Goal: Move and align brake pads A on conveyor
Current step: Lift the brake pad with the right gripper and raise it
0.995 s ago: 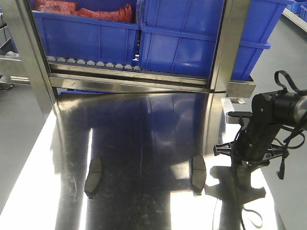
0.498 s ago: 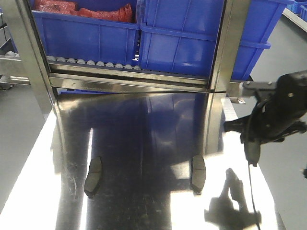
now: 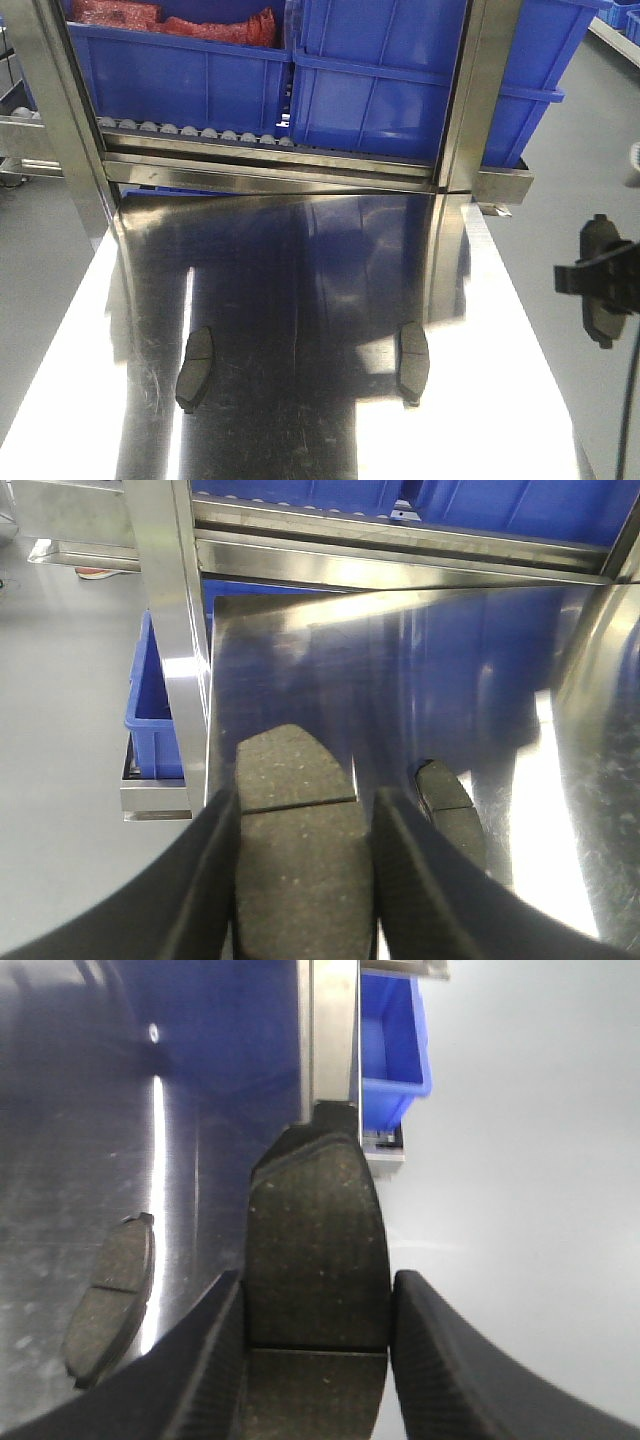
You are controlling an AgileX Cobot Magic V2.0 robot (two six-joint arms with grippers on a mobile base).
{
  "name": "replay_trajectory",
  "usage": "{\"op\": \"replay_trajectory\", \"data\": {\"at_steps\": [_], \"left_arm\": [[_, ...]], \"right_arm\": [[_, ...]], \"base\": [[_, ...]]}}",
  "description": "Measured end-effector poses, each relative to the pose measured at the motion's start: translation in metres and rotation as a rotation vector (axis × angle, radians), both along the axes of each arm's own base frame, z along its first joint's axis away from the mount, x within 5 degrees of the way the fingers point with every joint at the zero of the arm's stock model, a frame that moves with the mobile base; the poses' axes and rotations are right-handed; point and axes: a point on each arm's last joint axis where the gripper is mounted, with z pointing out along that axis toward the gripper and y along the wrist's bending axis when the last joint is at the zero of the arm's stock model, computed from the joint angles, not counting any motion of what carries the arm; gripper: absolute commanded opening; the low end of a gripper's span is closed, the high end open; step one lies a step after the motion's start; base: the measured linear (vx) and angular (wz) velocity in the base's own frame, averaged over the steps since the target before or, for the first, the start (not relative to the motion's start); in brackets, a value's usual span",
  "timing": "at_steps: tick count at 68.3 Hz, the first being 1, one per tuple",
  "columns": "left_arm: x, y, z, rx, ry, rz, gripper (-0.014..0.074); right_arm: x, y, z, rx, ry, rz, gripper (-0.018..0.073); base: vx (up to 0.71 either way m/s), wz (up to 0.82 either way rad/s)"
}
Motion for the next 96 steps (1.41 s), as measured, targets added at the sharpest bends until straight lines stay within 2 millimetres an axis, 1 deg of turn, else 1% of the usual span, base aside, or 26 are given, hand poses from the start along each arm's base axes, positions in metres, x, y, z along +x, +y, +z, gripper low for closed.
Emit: {"op": "replay_trajectory", "data": {"at_steps": [13, 27, 39, 49, 96], "left_arm": [[0.0, 0.0, 0.0, 0.0, 0.0, 0.0, -0.0006], [0.0, 0.0, 0.0, 0.0, 0.0, 0.0, -0.0006], [0.0, 0.0, 0.0, 0.0, 0.0, 0.0, -0.0006], [0.0, 0.0, 0.0, 0.0, 0.0, 0.0, -0.0006], [0.0, 0.0, 0.0, 0.0, 0.0, 0.0, -0.0006]], "right_arm": [[-0.045, -0.006, -0.001, -0.005, -0.133, 0.031, -0.001], [-0.095, -0.012, -0.002, 0.018, -0.335, 0.045, -0.001], [-0.122, -0.015, -0.008, 0.048, -0.429, 0.046, -0.001], [-0.13, -0.015, -0.011, 0.061, -0.461, 0.047, -0.001], [-0.13, -0.015, -0.01, 0.062, -0.464, 0.047, -0.001]], "base": [[0.0, 0.0], [0.0, 0.0], [0.0, 0.0], [0.0, 0.0], [0.0, 0.0]]}}
